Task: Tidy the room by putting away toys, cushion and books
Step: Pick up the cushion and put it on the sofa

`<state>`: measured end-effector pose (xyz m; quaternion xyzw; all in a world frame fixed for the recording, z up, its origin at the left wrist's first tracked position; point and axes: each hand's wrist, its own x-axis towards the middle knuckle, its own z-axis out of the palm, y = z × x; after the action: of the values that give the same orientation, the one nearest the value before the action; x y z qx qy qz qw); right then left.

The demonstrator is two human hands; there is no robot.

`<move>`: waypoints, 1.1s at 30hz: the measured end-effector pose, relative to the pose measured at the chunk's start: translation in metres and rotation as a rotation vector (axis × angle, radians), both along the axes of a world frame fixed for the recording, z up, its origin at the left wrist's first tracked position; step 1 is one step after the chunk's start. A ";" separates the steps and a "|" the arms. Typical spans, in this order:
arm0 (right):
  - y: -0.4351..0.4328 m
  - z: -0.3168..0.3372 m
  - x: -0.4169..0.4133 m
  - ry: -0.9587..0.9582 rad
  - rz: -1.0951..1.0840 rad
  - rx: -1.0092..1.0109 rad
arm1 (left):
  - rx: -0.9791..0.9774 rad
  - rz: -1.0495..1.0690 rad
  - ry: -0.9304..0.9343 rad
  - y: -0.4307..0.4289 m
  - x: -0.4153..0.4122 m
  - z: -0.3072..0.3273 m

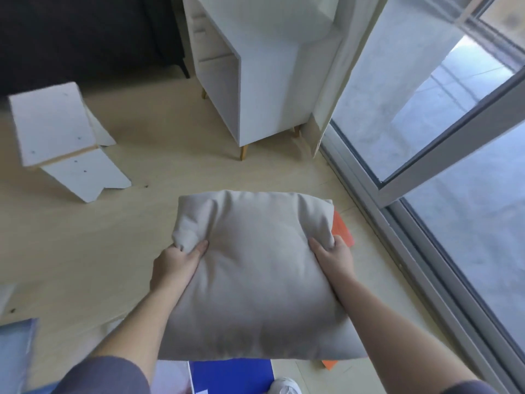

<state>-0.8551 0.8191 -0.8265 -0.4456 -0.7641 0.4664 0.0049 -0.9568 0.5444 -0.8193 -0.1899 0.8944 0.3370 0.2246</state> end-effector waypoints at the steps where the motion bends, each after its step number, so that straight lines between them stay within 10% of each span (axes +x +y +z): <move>1: 0.000 0.031 -0.009 0.005 0.011 -0.004 | 0.009 0.011 0.005 -0.002 -0.005 0.033; 17: -0.036 0.459 -0.146 0.200 0.260 -0.060 | 0.154 0.317 0.214 -0.069 -0.067 0.462; 33: -0.106 0.492 -0.497 0.139 0.449 0.117 | 0.249 0.295 0.414 -0.151 -0.402 0.484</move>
<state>-1.3525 0.7128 -0.3348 -0.2305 -0.8675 0.4402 -0.0206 -1.3584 0.3933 -0.3356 -0.2158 0.8357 0.5050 0.0073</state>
